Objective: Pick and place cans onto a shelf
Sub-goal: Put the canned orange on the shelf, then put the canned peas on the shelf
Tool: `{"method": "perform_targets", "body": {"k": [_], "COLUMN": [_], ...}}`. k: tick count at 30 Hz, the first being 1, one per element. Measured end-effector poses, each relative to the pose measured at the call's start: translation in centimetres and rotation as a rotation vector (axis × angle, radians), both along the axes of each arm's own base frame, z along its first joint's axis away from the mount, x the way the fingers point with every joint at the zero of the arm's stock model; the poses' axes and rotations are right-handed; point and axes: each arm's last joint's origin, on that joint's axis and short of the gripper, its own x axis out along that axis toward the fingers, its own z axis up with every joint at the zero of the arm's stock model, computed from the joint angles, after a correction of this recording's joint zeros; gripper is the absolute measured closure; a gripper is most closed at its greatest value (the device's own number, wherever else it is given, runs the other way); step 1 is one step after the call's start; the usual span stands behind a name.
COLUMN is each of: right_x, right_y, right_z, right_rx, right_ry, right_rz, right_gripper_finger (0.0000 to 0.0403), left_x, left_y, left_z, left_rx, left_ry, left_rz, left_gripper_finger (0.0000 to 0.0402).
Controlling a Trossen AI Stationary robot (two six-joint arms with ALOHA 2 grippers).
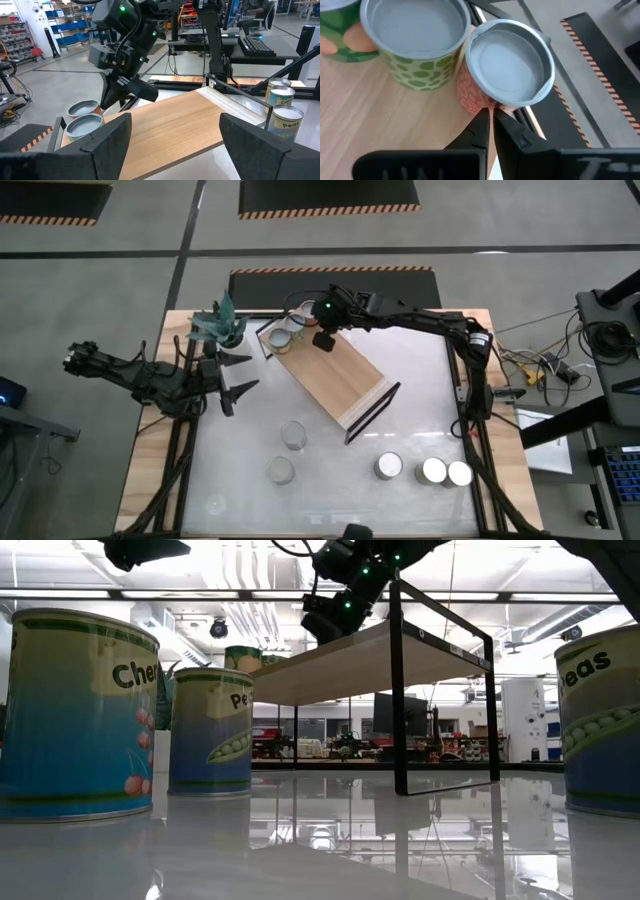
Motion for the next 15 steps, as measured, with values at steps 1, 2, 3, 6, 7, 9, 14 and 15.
{"method": "perform_targets", "body": {"k": [1,2,3,6,7,9,14,15], "right_x": [0.0,0.0,0.0,-0.2,-0.2,-0.5,-0.5,-0.5], "right_y": [0.0,0.0,0.1,0.5,0.8,2.1,7.0,8.1], "right_z": [0.0,0.0,0.1,0.4,0.7,1.6,3.0,3.1], "right_rx": [-0.001,0.0,0.001,0.011,0.022,0.038,0.098,0.113], "right_ry": [-0.002,-0.001,0.001,0.012,0.007,0.008,0.012,0.018], "right_rz": [0.0,0.001,0.002,0.004,-0.001,0.016,0.164,0.194], "right_gripper_finger": [0.039,0.039,0.039,0.039,0.039,0.039,0.039,0.039], "left_x": [0.0,0.0,0.0,0.0,0.0,0.0,0.0,0.0], "left_y": [0.0,0.0,0.0,0.0,0.0,0.0,0.0,0.0], "left_z": [0.0,0.0,0.0,0.0,0.0,0.0,0.0,0.0], "left_rx": [0.0,0.0,0.0,0.0,0.0,0.0,0.0,0.0], "left_ry": [0.0,0.0,0.0,0.0,0.0,0.0,0.001,0.002], "left_rz": [0.0,0.0,0.0,0.0,0.0,0.0,0.0,0.0], "left_gripper_finger": [0.0119,0.0119,0.0119,0.0119,0.0119,0.0119,0.0119,0.0119]}}
